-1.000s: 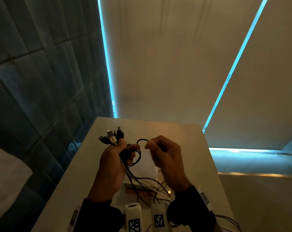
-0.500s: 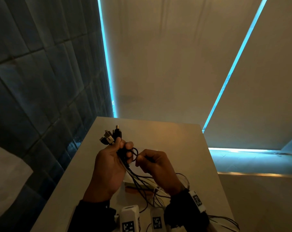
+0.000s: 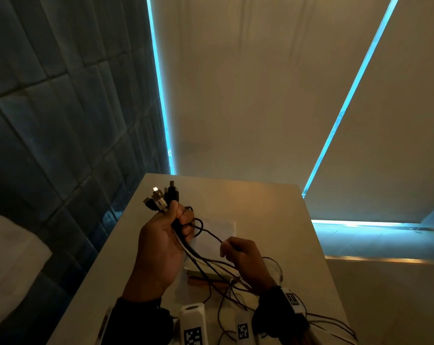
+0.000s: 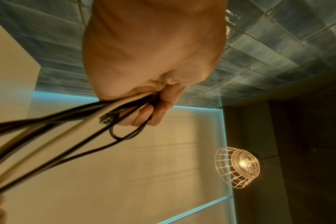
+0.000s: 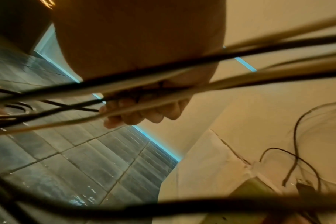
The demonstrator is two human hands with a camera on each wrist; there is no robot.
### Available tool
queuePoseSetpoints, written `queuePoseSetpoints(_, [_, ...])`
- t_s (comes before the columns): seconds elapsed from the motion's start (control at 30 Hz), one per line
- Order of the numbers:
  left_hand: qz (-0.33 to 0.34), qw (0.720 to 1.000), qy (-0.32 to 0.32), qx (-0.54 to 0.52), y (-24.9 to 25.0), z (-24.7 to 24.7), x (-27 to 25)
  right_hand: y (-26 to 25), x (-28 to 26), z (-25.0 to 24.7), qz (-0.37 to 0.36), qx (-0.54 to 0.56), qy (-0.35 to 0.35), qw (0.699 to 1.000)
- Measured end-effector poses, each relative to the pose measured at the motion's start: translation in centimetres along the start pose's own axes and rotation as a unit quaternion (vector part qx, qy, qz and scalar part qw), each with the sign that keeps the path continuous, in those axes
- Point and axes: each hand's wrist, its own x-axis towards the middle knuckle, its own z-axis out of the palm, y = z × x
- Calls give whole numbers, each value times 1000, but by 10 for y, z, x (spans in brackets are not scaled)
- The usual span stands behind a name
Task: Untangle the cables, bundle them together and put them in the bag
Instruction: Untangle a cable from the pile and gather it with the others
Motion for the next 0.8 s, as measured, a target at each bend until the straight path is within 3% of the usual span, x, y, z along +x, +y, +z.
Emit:
queuePoseSetpoints(0.23, [5, 1000, -8, -9, 5, -2, 1, 41, 1, -5, 88, -32, 63, 994])
queuePoseSetpoints(0.4, [-9, 999, 7, 52, 4, -3, 2, 51, 1, -9, 132, -45, 105, 985])
queuePoseSetpoints(0.6, [-34, 992, 30, 118, 1, -3, 6, -4, 13, -11, 73, 52, 186, 978])
queuePoseSetpoints(0.8, [-7, 987, 42, 153, -7, 3, 9, -88, 0, 3, -37, 90, 78, 992])
